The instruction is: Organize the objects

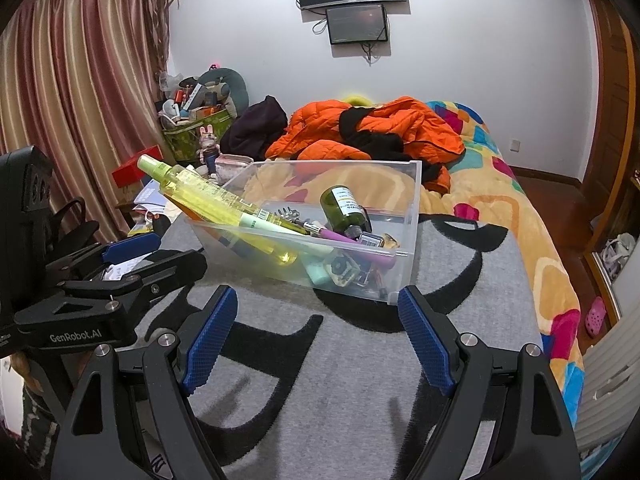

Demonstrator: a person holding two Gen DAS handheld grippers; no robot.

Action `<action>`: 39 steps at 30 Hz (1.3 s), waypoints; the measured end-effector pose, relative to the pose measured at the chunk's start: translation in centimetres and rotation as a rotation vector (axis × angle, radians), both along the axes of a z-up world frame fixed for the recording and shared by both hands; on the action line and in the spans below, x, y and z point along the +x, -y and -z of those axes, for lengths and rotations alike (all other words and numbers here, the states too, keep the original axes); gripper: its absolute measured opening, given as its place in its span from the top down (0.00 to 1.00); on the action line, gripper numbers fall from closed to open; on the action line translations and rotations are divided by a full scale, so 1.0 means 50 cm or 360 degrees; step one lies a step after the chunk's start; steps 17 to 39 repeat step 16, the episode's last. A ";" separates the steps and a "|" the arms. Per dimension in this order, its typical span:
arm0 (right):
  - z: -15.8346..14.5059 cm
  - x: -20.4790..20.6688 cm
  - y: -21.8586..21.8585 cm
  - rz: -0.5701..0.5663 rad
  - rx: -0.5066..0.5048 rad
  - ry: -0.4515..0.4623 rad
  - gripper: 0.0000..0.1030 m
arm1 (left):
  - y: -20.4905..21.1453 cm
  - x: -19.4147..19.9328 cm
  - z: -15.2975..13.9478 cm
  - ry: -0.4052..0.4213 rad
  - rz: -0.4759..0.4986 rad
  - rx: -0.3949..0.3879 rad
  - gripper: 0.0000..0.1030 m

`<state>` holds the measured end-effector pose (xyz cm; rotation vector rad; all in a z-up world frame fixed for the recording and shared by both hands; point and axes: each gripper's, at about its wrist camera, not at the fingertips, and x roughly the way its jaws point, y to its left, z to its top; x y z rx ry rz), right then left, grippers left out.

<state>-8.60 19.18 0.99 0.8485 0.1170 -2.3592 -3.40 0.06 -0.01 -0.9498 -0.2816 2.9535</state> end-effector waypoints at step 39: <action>0.001 0.002 0.005 -0.0004 0.0000 0.0012 0.22 | -0.007 0.003 0.000 -0.0006 -0.0002 -0.0007 0.09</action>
